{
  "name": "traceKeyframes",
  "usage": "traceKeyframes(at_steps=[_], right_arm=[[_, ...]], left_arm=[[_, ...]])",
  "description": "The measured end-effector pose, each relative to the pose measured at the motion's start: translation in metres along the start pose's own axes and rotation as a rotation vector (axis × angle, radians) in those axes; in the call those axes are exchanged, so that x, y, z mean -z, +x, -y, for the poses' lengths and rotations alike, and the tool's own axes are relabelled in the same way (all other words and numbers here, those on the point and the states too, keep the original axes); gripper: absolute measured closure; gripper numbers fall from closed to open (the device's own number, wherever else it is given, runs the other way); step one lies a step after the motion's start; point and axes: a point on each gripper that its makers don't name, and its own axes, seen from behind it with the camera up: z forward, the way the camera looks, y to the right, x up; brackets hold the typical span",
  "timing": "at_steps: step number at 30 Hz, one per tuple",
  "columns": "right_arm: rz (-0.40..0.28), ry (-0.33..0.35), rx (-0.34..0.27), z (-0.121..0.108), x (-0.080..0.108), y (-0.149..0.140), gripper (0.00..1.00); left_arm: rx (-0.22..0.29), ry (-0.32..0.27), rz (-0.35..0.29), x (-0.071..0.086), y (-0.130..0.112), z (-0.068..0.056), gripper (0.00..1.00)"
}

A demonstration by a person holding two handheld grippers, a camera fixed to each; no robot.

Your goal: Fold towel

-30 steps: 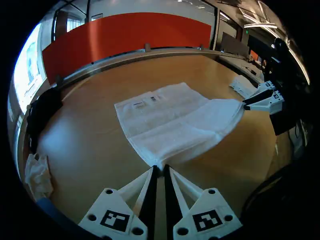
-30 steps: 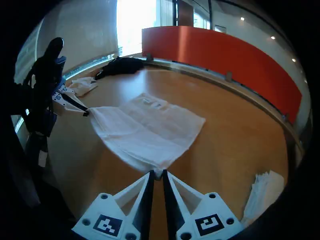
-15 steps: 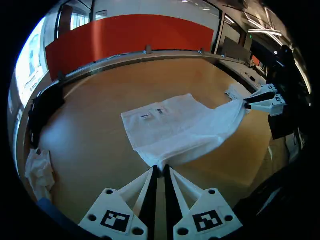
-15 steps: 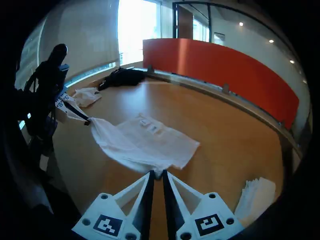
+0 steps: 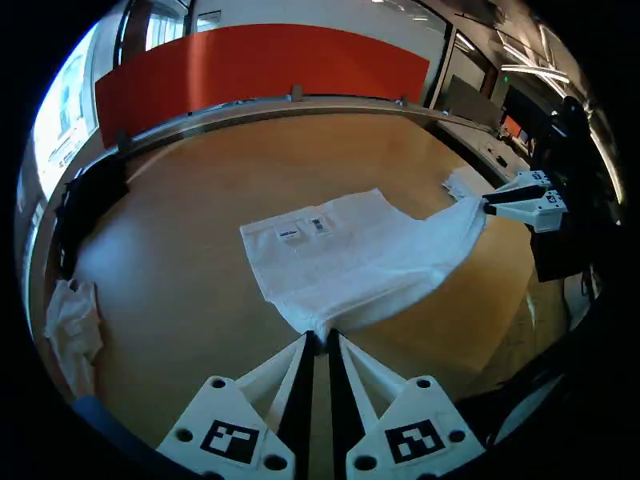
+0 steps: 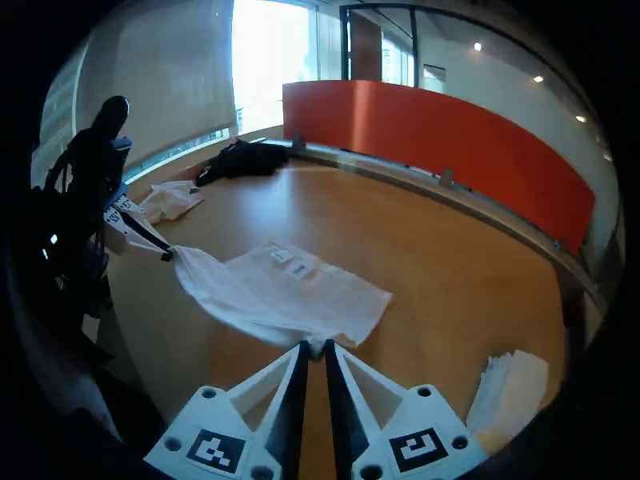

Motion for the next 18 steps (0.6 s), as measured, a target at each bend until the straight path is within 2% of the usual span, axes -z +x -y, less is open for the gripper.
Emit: traceKeyframes(at_steps=[9,18], right_arm=[[0.008,-0.004,0.006,-0.007,-0.007,0.003,0.84],[0.038,-0.009,-0.011,-0.021,-0.029,0.002,0.84]], left_arm=[[0.023,0.003,0.000,-0.007,0.009,0.005,0.88],[0.046,0.020,0.014,-0.028,0.017,0.014,0.88]])
